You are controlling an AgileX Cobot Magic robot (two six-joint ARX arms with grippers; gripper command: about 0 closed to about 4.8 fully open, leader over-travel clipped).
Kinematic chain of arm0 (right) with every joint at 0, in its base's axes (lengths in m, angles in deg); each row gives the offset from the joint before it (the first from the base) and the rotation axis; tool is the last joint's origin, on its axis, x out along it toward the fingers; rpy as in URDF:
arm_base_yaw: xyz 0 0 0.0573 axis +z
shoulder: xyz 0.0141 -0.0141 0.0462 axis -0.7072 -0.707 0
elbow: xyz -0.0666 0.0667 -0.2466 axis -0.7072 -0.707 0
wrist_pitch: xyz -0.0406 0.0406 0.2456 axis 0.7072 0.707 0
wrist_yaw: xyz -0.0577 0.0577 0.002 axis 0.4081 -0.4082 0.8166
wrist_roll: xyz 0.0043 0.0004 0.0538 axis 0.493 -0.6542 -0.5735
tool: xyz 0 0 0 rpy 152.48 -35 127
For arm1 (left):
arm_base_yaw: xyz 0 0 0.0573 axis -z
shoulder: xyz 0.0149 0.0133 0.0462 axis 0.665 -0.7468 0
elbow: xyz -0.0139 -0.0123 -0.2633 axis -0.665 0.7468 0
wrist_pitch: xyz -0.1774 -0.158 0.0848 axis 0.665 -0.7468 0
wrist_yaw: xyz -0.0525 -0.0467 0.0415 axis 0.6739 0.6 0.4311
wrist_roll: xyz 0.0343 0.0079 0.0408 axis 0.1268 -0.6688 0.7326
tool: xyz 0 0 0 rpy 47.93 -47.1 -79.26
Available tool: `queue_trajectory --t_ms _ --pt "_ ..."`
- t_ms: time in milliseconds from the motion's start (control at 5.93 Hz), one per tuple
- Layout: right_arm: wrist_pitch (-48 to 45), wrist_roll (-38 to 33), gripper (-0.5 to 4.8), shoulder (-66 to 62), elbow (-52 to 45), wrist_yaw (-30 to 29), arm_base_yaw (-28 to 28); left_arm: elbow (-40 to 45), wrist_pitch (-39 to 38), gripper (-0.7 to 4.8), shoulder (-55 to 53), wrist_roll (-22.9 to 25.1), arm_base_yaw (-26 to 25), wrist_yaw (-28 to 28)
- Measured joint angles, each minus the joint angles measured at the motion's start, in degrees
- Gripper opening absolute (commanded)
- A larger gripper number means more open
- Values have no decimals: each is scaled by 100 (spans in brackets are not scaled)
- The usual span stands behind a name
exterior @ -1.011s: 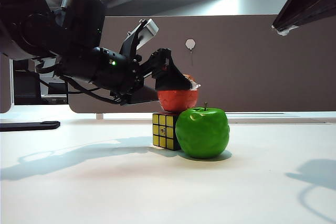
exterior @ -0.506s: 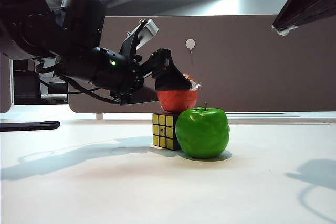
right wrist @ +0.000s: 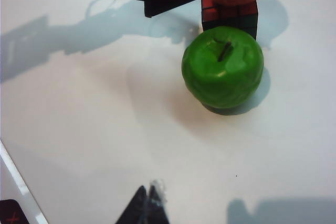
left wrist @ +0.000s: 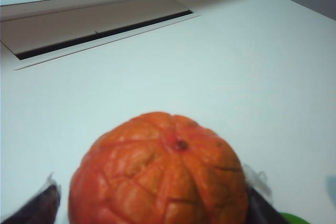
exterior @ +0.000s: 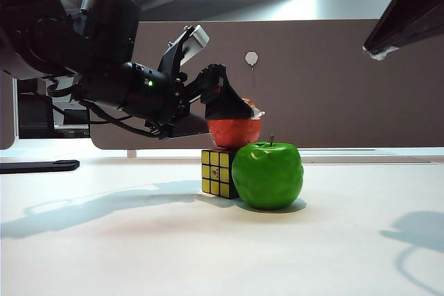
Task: Move all the fruits on the tabletop near the face of the Rubik's cube that has the color most similar to each fruit.
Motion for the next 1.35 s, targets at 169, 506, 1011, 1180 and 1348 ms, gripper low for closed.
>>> queue_trajectory --t_ms 169,506,1011,1180,1348 --pt "9 0 -1 -2 -11 -2 0 0 136 479 0 -48 0 0" --pt "9 0 -1 -2 -11 -2 0 0 278 479 0 -151 0 0" --pt "7 0 -1 -2 -11 0 -2 -72 573 479 2 -151 0 0" --pt "7 0 -1 -37 -13 0 -2 -125 682 479 2 -151 0 0" --pt "4 4 -1 -37 -15 0 -2 -125 776 479 2 -153 0 0"
